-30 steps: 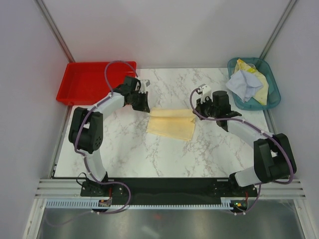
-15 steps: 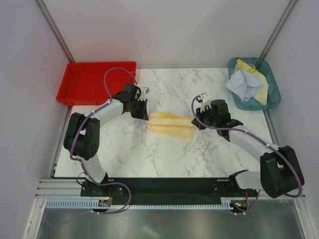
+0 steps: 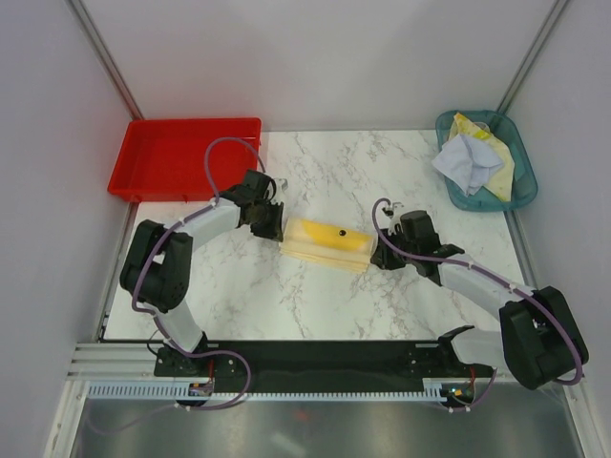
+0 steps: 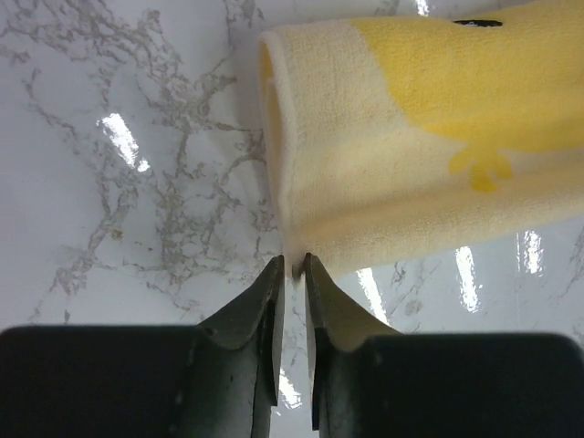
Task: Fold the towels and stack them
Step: Fold the towel
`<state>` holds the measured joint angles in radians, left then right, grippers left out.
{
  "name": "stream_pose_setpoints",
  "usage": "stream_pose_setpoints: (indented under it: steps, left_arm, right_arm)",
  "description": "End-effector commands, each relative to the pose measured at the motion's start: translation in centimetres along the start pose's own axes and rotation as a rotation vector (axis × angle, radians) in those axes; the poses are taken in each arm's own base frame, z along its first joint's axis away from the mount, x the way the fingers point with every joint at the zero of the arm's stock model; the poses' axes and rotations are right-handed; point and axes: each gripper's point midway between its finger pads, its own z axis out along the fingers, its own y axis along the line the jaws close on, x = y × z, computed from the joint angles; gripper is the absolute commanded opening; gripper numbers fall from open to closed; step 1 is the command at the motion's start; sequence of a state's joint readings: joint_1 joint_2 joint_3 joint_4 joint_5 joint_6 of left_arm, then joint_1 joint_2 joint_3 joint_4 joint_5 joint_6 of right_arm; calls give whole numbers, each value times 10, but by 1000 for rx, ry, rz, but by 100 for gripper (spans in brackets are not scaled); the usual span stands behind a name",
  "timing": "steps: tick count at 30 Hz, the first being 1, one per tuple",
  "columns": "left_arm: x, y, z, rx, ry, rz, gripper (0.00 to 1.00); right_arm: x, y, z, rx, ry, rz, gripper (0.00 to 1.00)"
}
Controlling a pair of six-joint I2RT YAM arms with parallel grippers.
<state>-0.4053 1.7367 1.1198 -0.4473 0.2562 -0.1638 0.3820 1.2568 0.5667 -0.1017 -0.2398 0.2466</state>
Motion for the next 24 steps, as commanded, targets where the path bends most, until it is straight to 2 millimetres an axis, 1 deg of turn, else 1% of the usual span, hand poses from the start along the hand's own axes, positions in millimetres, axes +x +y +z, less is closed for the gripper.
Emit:
stream_pose_setpoints:
  steps: [1, 3, 4, 5, 6, 7, 9, 10, 11, 12, 15, 16, 17, 18, 19, 20, 21, 23, 24]
  left_arm:
    - [-4, 12, -8, -100, -28, -16, 23]
    - [-5, 12, -12, -108, -39, -16, 31]
    - [-8, 13, -17, -126, -56, -20, 39]
    - [-11, 14, -20, -137, -66, -21, 42]
    - [-15, 15, -24, -148, -78, -24, 45]
    - [-20, 14, -29, -151, -96, -24, 48]
    - [-27, 12, -35, -159, -120, -50, 50]
    - [-29, 7, -38, -134, -129, -58, 50]
    - [-33, -2, -42, -99, -144, -70, 50]
    - [-34, -15, -44, -39, -148, -84, 50]
    - [-40, -35, -46, 12, -166, -100, 49]
    - [-39, -39, -45, 17, -165, -100, 48]
    - [-37, -45, -45, 20, -164, -95, 48]
    - [-34, -44, -42, 9, -161, -103, 48]
    - [-34, -45, -41, 7, -166, -114, 48]
    - [-33, -44, -38, 6, -167, -131, 48]
    - [-24, -39, -30, -8, -143, -163, 48]
    - [-14, -30, -21, -50, -117, -197, 47]
    - [-4, -15, -11, -122, -97, -232, 47]
  right_arm:
    - [2, -7, -6, 52, -6, 52, 29]
    - [0, -2, -11, 38, -7, 63, 30]
    - [-6, 1, -14, 35, -18, 79, 31]
    - [-13, 3, -19, 35, -41, 85, 31]
    - [-15, 3, -22, 43, -47, 98, 32]
    - [-25, 5, -26, 52, -76, 139, 32]
    - [-32, 6, -27, 64, -89, 188, 32]
    - [-41, 9, -27, 61, -100, 206, 32]
    - [-41, 8, -22, 71, -90, 267, 32]
    - [-44, 7, -20, 82, -97, 290, 30]
    - [-48, 14, -8, 61, -95, 373, 29]
    - [-42, 16, -2, 59, -77, 387, 29]
    - [-39, 23, 1, 46, -69, 403, 30]
    - [-40, 27, 5, 32, -79, 409, 30]
    - [-27, 27, 10, 28, -54, 426, 30]
    - [-20, 32, 14, 13, -46, 461, 29]
    - [-11, 31, 19, 0, -49, 469, 29]
    - [3, 23, 25, 32, -38, 487, 29]
    - [6, 19, 26, 43, -48, 485, 29]
